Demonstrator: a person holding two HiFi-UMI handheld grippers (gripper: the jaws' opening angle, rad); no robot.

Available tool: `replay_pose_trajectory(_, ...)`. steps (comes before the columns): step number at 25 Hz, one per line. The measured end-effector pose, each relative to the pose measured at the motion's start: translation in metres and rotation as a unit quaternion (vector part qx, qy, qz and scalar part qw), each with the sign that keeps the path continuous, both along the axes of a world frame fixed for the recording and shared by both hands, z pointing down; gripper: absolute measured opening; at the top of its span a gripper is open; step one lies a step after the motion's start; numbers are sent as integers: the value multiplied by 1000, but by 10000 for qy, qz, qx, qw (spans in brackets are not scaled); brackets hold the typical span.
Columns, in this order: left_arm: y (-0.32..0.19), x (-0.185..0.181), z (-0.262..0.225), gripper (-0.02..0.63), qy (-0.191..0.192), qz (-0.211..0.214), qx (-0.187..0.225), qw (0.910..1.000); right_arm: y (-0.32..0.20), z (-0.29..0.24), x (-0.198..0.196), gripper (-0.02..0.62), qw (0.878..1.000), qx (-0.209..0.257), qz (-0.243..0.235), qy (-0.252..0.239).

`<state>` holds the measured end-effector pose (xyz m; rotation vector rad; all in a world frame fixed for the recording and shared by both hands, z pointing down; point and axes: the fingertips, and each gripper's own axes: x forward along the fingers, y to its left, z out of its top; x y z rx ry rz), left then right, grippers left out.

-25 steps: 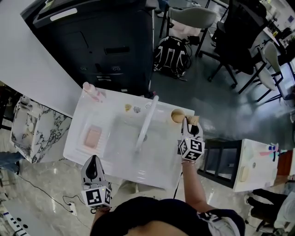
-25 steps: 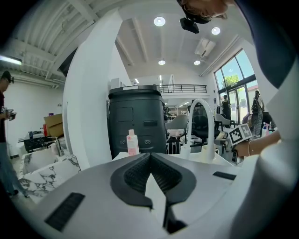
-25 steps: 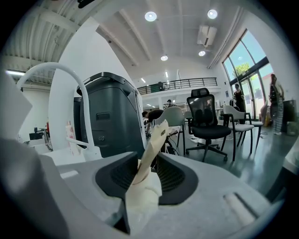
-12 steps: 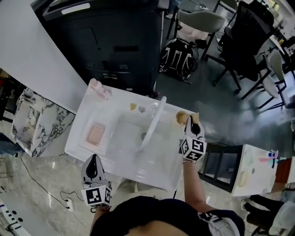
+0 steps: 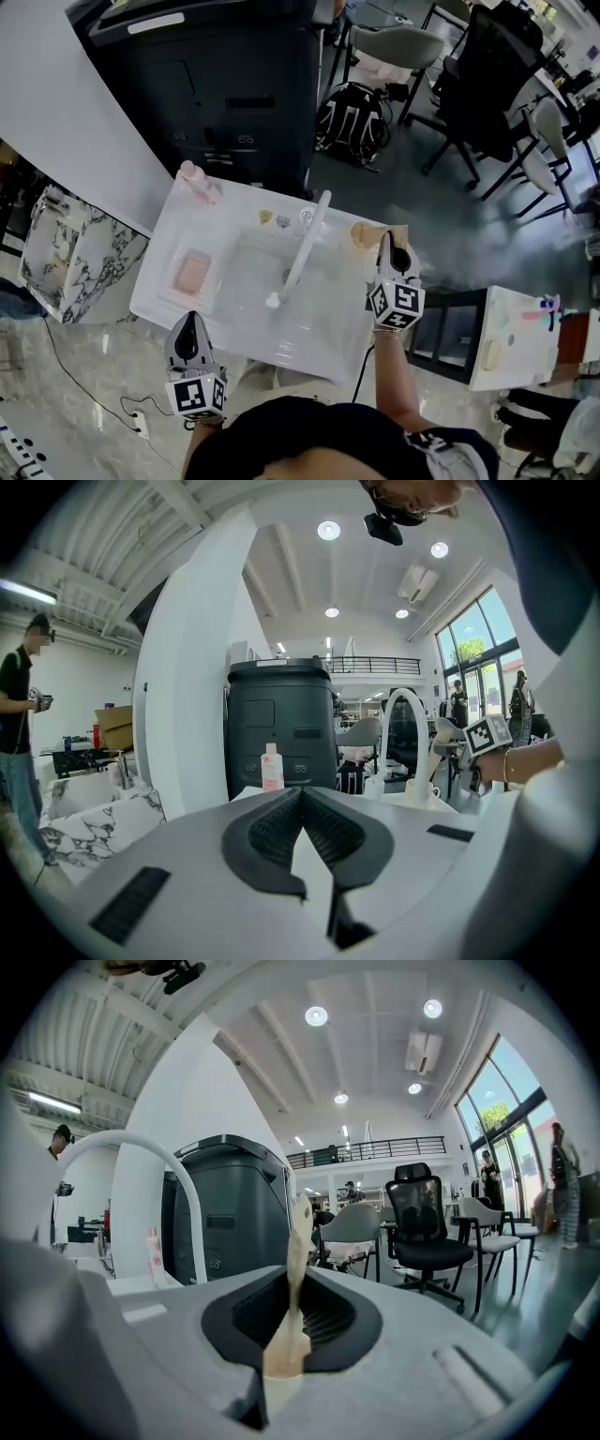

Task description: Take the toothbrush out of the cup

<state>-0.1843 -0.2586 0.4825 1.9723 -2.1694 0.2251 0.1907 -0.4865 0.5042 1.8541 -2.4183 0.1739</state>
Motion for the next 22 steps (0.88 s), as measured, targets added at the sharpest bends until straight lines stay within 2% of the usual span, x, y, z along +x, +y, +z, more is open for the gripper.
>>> replay_pose_trajectory(9,-1,11,-14,3,27,425,246,9988,38,-52,2,35,9985,541,30,125)
replay_pose_trajectory(19,-2,30,-28,3,53,1005,473,9938,109,-109,14,35,9933,1085,246,-316)
replay_pose_trajectory(22,1,35,-26,3,45,1175,496,9918,132,-123,17,35,9914,1244,278,-294)
